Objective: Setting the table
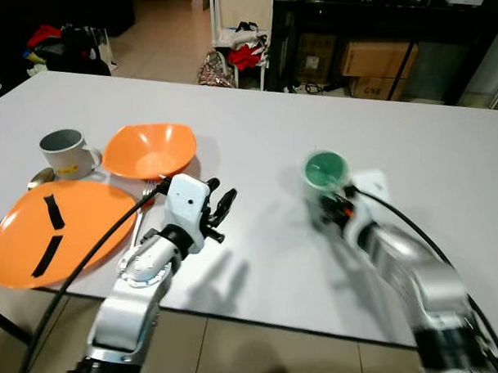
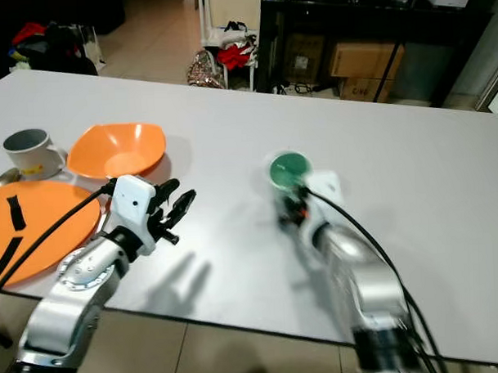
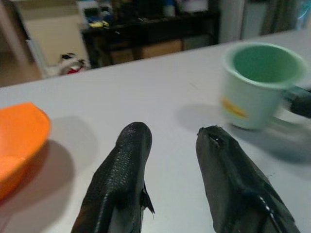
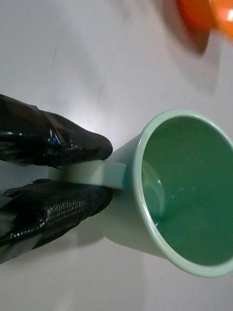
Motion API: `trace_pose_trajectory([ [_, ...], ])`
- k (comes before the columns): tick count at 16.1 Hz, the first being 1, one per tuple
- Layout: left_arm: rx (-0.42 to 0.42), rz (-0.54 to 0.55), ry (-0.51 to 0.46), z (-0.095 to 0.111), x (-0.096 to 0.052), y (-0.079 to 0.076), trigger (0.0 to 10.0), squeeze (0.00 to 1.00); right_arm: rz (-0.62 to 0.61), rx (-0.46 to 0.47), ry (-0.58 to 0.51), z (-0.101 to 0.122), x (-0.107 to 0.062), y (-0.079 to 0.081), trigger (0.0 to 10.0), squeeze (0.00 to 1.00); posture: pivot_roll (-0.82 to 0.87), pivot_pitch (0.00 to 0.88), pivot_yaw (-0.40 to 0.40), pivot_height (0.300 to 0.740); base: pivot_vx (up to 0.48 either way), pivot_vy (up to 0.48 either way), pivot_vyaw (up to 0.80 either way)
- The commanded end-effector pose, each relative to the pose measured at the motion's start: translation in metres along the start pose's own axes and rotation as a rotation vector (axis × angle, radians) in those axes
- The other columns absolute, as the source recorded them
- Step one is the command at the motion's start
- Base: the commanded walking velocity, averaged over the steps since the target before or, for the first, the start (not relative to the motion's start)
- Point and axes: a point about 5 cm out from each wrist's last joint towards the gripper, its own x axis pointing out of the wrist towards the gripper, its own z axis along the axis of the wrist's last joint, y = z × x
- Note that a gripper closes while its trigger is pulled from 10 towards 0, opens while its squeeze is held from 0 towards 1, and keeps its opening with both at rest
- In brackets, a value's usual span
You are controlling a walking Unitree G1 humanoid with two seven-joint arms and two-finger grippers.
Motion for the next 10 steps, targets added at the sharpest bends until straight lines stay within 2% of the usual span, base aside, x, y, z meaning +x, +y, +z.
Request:
trace_pose_trajectory([
  [1, 0.007, -0.061, -0.002, 0.005, 0.003, -0.005, 10.0, 0.00, 0.015, 0.031, 0.022, 0.003, 0.004, -0.003, 10.0, 0.00, 0.07, 0.000, -0.020, 0.740, 0.000, 0.000, 0.00],
  [5, 0.001, -0.220, 0.048, 0.005, 0.002, -0.014, 10.0, 0.00, 0.078, 0.101, 0.070, 0.011, 0.027, -0.004, 10.0, 0.00, 0.08, 0.000, -0.002, 0.740, 0.000, 0.000, 0.00],
  [7, 0.001, -0.231, 0.053, 0.005, 0.002, -0.013, 10.0, 0.00, 0.052, 0.071, 0.081, 0.013, 0.035, -0.008, 10.0, 0.00, 0.07, 0.000, 0.004, 0.740, 0.000, 0.000, 0.00],
  [10, -0.005, -0.265, 0.068, 0.005, 0.000, -0.015, 10.0, 0.00, 0.036, 0.107, 0.101, 0.016, 0.045, -0.014, 10.0, 0.00, 0.08, 0.000, 0.006, 0.740, 0.000, 0.000, 0.00],
])
